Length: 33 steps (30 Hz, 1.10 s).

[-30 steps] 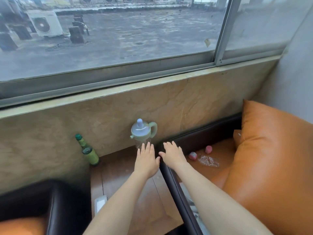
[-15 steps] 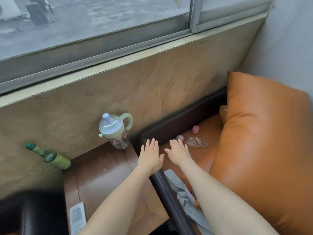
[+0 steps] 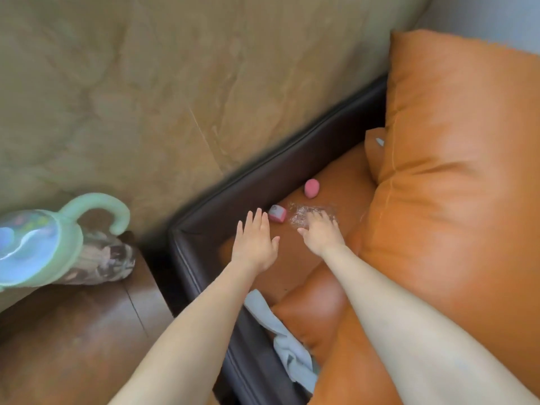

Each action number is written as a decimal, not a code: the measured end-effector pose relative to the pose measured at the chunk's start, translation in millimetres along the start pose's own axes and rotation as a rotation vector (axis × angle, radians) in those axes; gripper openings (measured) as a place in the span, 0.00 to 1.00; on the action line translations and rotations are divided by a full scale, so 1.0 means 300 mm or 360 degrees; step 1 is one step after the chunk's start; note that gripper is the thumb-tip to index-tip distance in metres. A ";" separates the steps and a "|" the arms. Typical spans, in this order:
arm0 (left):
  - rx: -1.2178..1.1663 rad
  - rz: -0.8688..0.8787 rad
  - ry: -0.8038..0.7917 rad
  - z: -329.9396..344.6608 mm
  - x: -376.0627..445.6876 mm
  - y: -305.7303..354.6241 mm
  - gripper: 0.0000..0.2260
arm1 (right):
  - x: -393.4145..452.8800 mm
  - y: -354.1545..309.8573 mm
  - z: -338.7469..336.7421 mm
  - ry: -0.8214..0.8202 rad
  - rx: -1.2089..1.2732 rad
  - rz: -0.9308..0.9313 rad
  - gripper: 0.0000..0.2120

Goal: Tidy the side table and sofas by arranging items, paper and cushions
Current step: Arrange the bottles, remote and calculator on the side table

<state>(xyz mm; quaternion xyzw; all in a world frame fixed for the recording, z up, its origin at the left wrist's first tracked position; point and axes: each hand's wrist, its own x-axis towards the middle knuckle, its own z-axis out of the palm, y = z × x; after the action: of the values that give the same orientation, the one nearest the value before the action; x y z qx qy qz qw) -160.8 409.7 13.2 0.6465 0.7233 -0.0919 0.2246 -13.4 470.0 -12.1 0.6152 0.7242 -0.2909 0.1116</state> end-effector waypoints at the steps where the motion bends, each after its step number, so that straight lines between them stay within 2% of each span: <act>1: 0.0008 0.0018 -0.0001 0.019 0.046 0.008 0.29 | 0.037 0.023 0.008 0.0001 -0.0010 0.0003 0.26; 7: 0.0010 0.0088 0.0011 0.110 0.321 0.042 0.27 | 0.239 0.134 0.076 0.0014 -0.0064 0.0061 0.26; 16: 0.0072 0.0099 -0.0101 0.310 0.571 0.023 0.26 | 0.424 0.210 0.198 -0.0023 -0.0216 0.0028 0.28; 23: -0.0087 -0.0063 -0.0343 0.393 0.704 0.014 0.24 | 0.470 0.273 0.281 0.0023 -0.0185 0.0145 0.30; 26: -0.0114 -0.0127 -0.0231 0.425 0.694 0.001 0.15 | 0.490 0.277 0.298 0.0043 -0.0186 0.0167 0.31; 28: -0.0206 -0.0223 -0.0151 0.438 0.667 -0.010 0.12 | 0.491 0.269 0.298 0.0035 -0.0241 0.0172 0.30; 33: -0.0510 -0.0478 -0.0198 0.441 0.604 -0.034 0.19 | 0.472 0.256 0.285 0.0126 -0.0390 0.0202 0.25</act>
<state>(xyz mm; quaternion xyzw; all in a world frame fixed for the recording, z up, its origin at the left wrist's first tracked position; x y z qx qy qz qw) -154.9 514.0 -185.5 0.4807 0.8016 -0.0479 0.3522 12.3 544.9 -176.4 0.6525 0.7178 -0.1681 0.1754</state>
